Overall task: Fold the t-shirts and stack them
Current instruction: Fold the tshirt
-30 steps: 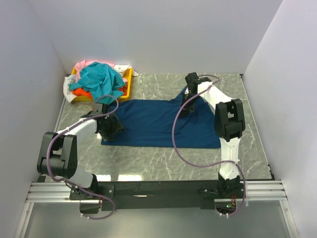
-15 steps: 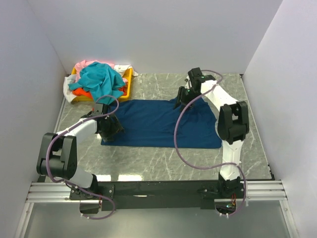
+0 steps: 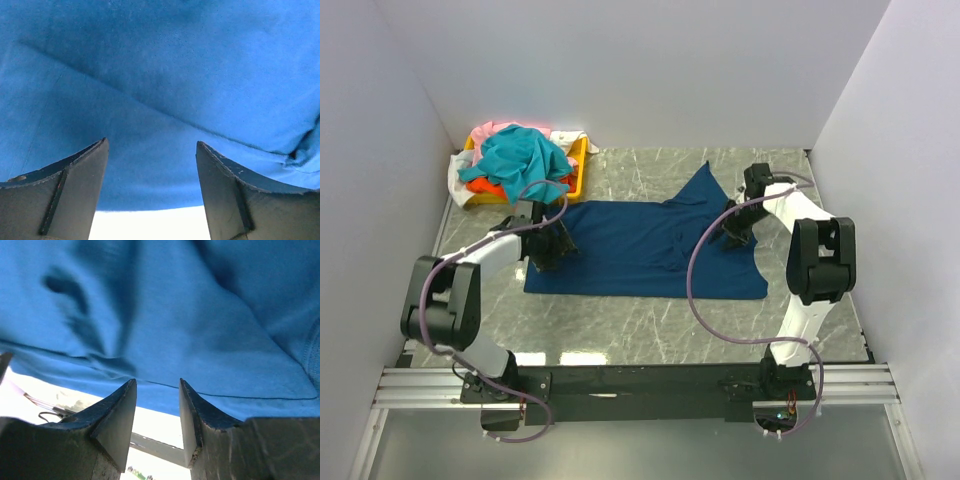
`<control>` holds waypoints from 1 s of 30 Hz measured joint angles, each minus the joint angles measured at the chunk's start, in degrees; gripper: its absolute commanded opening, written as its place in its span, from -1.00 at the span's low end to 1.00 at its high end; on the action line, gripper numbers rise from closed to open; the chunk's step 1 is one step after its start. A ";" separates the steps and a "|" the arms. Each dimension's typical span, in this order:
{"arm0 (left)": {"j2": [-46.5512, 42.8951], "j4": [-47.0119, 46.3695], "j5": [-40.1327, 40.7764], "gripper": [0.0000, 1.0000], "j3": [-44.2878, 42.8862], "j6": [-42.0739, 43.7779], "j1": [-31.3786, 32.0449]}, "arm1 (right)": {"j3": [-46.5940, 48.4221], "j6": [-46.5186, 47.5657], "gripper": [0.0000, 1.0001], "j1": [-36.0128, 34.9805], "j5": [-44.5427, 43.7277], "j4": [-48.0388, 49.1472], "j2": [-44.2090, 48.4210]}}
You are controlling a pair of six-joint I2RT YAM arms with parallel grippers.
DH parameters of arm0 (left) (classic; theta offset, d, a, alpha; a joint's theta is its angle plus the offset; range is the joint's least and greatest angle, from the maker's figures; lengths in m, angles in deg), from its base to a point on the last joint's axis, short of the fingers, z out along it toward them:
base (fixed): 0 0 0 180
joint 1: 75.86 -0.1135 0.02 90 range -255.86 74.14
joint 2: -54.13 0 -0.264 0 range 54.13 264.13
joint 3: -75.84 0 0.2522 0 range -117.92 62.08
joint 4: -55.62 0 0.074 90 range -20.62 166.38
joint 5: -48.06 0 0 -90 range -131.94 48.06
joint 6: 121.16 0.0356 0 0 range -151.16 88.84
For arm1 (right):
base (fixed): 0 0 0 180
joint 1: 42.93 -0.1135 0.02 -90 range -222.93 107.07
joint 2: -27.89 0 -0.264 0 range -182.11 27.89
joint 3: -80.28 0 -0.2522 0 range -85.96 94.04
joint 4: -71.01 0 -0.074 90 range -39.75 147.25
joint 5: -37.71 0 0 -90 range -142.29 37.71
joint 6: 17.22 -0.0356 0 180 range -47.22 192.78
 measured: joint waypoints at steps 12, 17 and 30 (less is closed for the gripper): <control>2.91 -6.40 -2.25 0.62 1.62 -0.33 0.00 | -8.15 1.25 -0.10 1.14 -1.60 0.76 -1.16; 0.94 -9.79 -2.23 0.62 4.85 -1.42 -0.04 | -12.70 0.76 -0.10 2.21 -1.03 0.55 -0.26; -4.87 -10.64 -2.21 0.64 10.80 -4.96 -0.04 | -26.12 -2.47 -0.10 2.67 0.76 0.22 8.13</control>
